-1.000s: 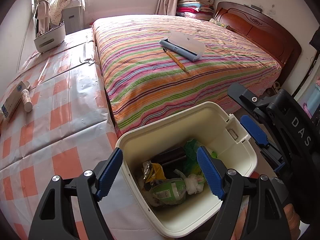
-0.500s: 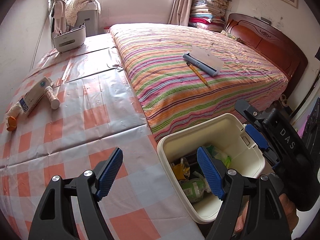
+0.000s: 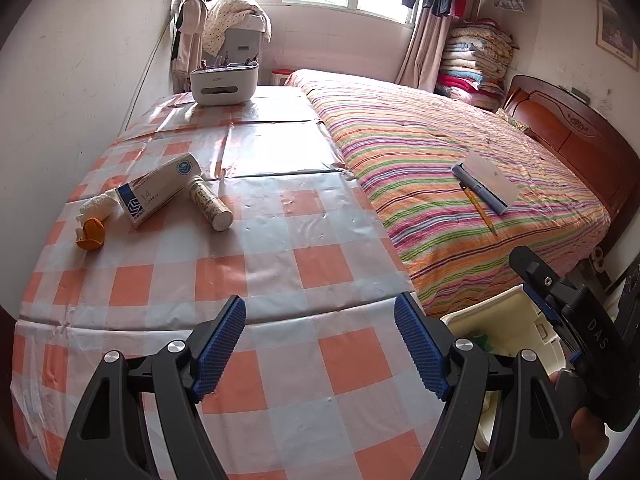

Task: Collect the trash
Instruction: 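Move both tools back to the table toward the orange peel and drink can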

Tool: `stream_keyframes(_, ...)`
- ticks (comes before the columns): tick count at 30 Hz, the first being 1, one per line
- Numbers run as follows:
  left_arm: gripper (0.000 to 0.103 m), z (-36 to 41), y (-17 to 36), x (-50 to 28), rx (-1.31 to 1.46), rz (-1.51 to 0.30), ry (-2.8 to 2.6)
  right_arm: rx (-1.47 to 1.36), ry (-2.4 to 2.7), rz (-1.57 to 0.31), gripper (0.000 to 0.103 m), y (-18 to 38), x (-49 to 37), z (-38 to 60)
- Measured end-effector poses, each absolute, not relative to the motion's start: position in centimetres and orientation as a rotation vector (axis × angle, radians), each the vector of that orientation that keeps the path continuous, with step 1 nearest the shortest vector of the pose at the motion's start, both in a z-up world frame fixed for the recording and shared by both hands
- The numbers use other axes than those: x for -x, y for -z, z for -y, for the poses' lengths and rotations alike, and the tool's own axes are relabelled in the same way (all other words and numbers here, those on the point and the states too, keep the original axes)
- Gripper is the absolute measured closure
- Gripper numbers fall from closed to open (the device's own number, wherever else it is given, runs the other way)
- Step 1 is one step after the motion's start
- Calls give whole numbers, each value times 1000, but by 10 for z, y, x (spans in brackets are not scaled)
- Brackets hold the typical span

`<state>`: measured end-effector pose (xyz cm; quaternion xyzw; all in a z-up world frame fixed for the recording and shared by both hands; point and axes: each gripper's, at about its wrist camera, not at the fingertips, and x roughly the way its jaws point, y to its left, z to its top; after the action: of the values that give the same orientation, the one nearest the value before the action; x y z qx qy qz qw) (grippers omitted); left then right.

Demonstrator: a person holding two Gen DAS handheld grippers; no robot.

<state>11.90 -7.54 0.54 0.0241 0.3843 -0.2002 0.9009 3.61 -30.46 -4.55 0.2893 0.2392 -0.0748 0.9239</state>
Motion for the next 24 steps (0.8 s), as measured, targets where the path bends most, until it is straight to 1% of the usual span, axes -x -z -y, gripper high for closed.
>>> stream_keyframes(6,28,35,-6,-144,-6,-779,333,-534,77,-558,17,45,-68,280)
stream_keyframes(13,28,-23,-5,-181,113,-773,244,-436,5,-626,17,41,-104,252)
stream_keyframes(18,28,-68,9,-210,169,-772,182,-364,-67,-672,17,41,-135,225)
stream_keyframes(24,28,-112,28,-238,221,-821,87,-282,-148,-713,17,42,-166,191)
